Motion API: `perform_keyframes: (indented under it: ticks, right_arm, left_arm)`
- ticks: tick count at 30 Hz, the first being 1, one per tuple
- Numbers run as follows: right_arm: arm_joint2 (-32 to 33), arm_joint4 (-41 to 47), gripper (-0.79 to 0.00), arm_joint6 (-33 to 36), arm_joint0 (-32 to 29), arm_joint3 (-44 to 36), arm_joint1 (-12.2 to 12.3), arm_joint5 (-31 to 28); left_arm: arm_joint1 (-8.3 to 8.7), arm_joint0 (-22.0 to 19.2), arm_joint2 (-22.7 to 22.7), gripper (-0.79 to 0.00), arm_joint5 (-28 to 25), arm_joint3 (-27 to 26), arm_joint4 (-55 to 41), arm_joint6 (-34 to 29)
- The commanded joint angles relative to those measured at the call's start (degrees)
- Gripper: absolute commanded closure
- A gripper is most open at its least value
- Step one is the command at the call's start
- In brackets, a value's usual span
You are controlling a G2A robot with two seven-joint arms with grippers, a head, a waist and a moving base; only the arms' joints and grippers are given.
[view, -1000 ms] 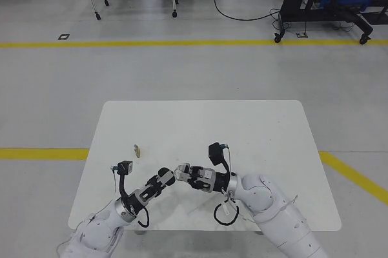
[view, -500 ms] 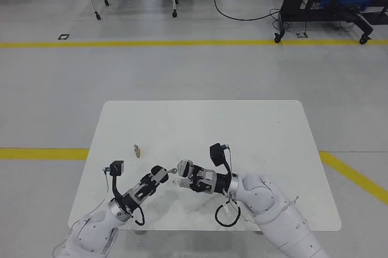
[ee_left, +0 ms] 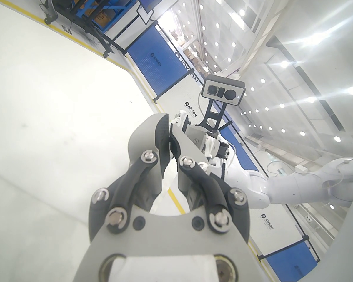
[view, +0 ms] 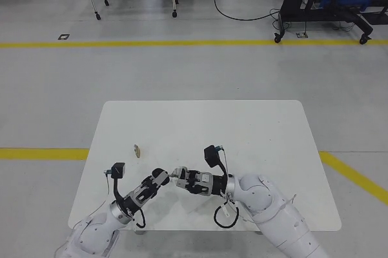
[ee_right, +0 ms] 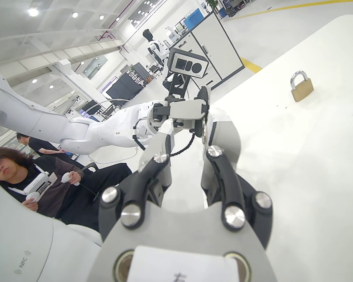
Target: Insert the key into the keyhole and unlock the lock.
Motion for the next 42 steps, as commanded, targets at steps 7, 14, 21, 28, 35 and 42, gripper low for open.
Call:
perform_keyframes:
  ticks: [7,14,21,28,35,42]
  right_arm:
    - [0.25,-0.02,0.0,0.46,0.09,0.16,0.19,0.4]
    - [2.75,1.26,0.0,-0.42,0.4,2.35,0.75,-2.32]
    - [5.35,1.06,0.0,-1.57,-1.2,2.11,1.54,-6.95]
    - [5.35,1.06,0.0,-1.57,-1.2,2.11,1.54,-6.95]
    - [5.35,1.06,0.0,-1.57,-1.2,2.11,1.54,-6.95]
    - [5.35,1.06,0.0,-1.57,-1.2,2.11,1.54,-6.95]
  left_arm:
    - [0.0,0.18,0.31,-0.785,0.95,-0.16,-0.4,-0.12]
    - [1.15,3.86,-6.51,-0.785,-1.25,-0.9,-5.29,-0.08]
    - [3.35,8.06,-21.29,-0.785,7.1,-6.45,-1.33,-2.62]
    - [4.36,3.51,-21.29,-0.785,27.97,-16.33,23.17,-11.51]
    - [2.9,-10.12,-5.72,-0.785,50.29,-8.59,42.06,-13.94]
    - [0.16,-20.51,4.92,-0.785,59.76,4.85,44.1,-10.67]
